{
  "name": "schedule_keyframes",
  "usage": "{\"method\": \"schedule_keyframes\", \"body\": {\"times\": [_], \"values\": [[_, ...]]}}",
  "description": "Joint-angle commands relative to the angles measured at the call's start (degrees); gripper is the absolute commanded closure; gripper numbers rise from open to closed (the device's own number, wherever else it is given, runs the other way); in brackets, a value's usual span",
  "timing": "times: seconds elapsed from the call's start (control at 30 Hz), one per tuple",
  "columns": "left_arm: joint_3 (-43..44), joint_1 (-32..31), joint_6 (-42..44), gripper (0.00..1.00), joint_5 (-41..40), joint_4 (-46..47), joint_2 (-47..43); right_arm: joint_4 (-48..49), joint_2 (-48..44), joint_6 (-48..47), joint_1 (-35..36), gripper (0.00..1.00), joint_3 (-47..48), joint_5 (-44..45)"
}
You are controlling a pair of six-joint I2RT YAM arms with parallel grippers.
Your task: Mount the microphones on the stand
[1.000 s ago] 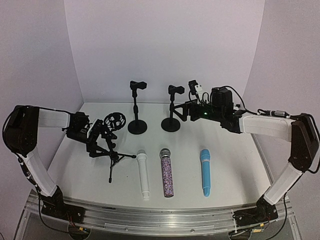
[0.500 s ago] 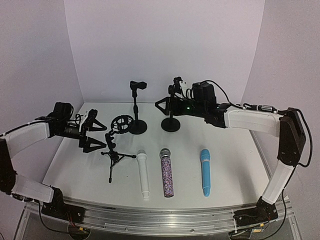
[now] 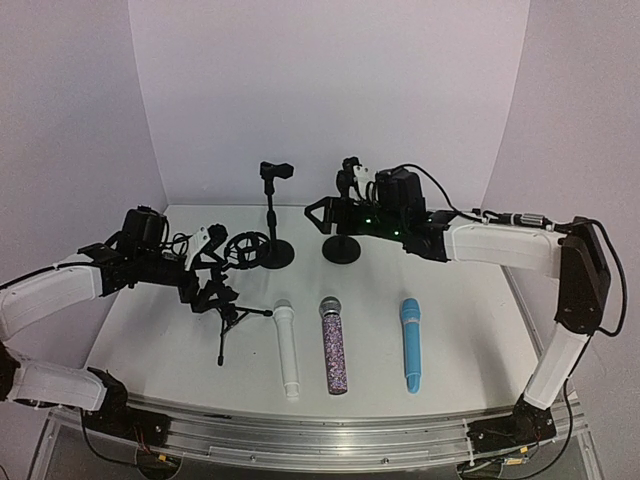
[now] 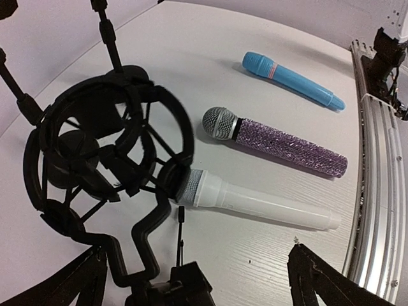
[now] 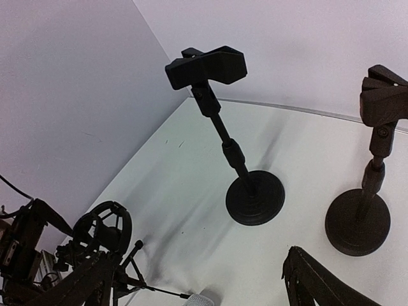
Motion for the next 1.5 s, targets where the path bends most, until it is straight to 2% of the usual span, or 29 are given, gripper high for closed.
{"method": "schedule_keyframes", "body": {"times": [0.0,0.27,0.37,0.53,0.6,0.73,0.9,1.07,1.3,1.33,1.47], "values": [[5.63,-1.74,-4.74,0.05,-11.97,1.57,2.98,0.13,-3.70,-0.63,0.85,0.10,-1.71,3.49],[5.16,-3.79,-5.32,0.30,-12.99,1.23,1.95,0.13,-3.94,-1.73,1.24,0.10,-1.90,4.80],[5.04,-3.79,-4.84,0.35,-12.76,0.71,1.13,0.13,-3.63,-2.32,1.30,0.10,-1.50,4.58],[5.71,-3.78,-4.91,0.49,-11.91,-0.50,0.80,0.07,-2.97,-2.77,1.31,0.10,-0.61,3.84],[6.10,-3.82,-4.98,0.49,-11.62,-1.23,1.02,0.04,-2.91,-2.80,1.30,0.10,-0.55,3.60],[6.21,-3.77,-3.76,0.42,-11.33,-3.31,1.03,0.04,-3.51,-2.99,1.33,0.10,-1.27,3.68],[6.11,-3.71,-2.88,0.44,-12.49,-3.61,1.06,0.04,-4.31,-3.41,1.29,0.10,-2.28,4.26],[6.22,-3.73,-2.95,0.63,-11.61,-3.47,1.34,0.04,-4.57,-4.09,1.33,0.10,-2.42,4.35],[7.35,-3.74,-4.66,0.97,-9.49,-4.09,0.62,0.04,-4.92,-5.31,1.34,0.10,-2.30,4.47],[7.43,-3.72,-5.13,1.00,-9.20,-4.04,0.28,0.04,-4.87,-5.33,1.35,0.09,-2.30,4.42],[8.03,-3.70,-6.82,1.00,-9.05,-2.03,-1.62,-0.05,-4.27,-4.56,1.28,0.09,-2.11,3.64]]}}
